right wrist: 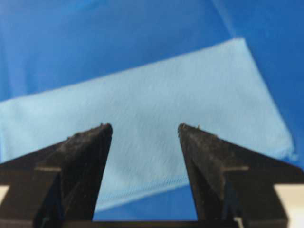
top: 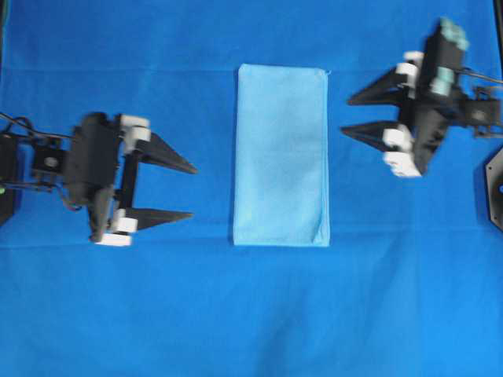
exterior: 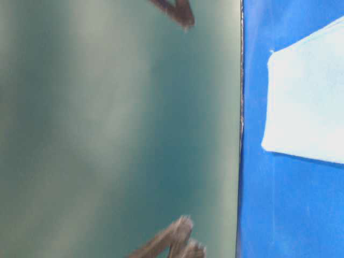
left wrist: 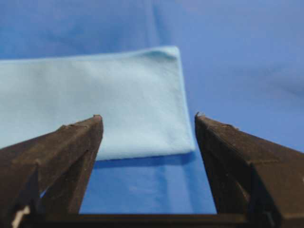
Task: Fold the light blue towel.
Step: 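Withdraw both open grippers to the sides of the towel, then move both grippers to the towel's top corners and grasp them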
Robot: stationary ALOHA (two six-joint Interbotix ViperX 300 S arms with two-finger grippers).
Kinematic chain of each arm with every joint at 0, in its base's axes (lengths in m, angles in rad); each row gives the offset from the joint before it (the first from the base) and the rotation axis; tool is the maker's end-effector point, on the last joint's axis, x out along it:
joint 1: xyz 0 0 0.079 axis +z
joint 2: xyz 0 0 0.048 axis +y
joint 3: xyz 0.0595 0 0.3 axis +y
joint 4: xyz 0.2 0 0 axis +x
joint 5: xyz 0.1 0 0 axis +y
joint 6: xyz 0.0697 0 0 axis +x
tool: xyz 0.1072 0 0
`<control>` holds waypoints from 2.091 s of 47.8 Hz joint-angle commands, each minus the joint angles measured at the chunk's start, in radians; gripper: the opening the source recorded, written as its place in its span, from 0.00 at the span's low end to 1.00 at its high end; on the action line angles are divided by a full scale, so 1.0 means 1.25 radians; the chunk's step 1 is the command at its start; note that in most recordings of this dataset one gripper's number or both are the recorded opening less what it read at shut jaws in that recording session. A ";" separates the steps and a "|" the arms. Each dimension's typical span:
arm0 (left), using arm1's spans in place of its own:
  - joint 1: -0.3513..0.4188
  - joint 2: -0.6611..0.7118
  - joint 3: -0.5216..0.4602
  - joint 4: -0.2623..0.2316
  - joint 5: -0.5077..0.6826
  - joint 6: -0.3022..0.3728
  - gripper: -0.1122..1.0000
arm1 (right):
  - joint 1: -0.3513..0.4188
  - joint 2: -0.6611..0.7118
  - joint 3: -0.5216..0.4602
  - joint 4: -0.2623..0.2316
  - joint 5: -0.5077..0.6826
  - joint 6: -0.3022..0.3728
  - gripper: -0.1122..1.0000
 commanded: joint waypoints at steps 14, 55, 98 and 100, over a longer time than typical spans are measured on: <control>0.033 -0.065 0.056 -0.001 -0.067 0.001 0.77 | 0.006 -0.094 0.093 0.002 -0.065 0.021 0.65; 0.319 0.266 -0.171 -0.002 -0.044 0.013 0.77 | -0.204 0.279 -0.157 -0.092 0.067 -0.040 0.65; 0.427 0.561 -0.333 -0.002 -0.009 0.065 0.52 | -0.247 0.560 -0.283 -0.126 0.081 -0.044 0.53; 0.427 0.562 -0.335 -0.002 -0.005 0.077 0.42 | -0.247 0.560 -0.283 -0.126 0.081 -0.044 0.45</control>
